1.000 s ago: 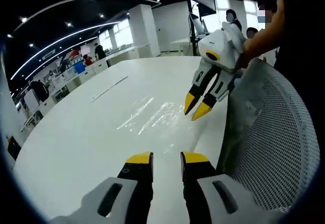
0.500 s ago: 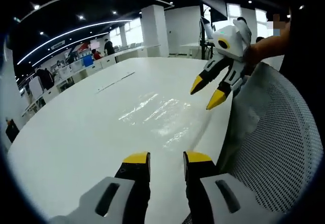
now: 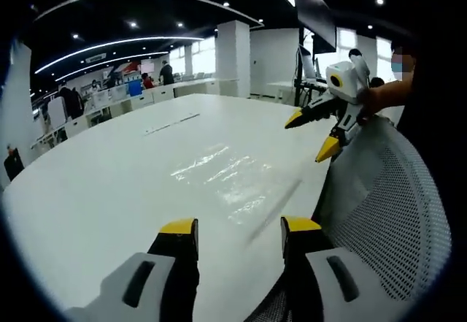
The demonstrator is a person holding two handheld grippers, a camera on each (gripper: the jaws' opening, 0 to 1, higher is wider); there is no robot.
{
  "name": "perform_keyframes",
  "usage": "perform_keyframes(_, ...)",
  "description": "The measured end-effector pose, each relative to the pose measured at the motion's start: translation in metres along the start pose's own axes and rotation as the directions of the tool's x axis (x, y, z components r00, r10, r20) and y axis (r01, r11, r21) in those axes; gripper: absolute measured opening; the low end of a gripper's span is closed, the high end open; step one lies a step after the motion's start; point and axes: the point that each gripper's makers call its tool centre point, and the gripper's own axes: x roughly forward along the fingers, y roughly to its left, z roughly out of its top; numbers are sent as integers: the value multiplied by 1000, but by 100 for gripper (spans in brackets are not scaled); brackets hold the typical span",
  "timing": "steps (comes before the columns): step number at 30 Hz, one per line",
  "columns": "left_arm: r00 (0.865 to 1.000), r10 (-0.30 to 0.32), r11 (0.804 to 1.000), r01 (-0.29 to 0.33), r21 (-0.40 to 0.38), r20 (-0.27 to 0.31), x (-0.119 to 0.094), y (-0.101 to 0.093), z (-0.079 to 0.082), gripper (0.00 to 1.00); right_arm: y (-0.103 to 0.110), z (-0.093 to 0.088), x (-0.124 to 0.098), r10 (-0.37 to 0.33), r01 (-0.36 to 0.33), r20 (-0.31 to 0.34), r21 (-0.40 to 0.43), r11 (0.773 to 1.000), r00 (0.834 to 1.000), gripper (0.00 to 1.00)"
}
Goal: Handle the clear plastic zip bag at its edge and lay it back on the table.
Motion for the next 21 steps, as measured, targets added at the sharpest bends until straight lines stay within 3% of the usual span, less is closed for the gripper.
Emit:
perform_keyframes(8, 1000, -16, 1000, 16, -14, 12, -2, -8, -2, 55, 0, -7, -10, -14, 9, 53, 101, 995, 998, 87)
perform_keyframes(14, 999, -2, 1000, 3, -28, 34, -2, -9, 4, 68, 1, -10, -15, -34, 23, 94, 116, 993, 995, 100)
perform_keyframes(21, 996, 2, 999, 2, -47, 84, 0, -11, 11, 81, 1, -10, -15, -41, 29, 97, 125, 992, 994, 100)
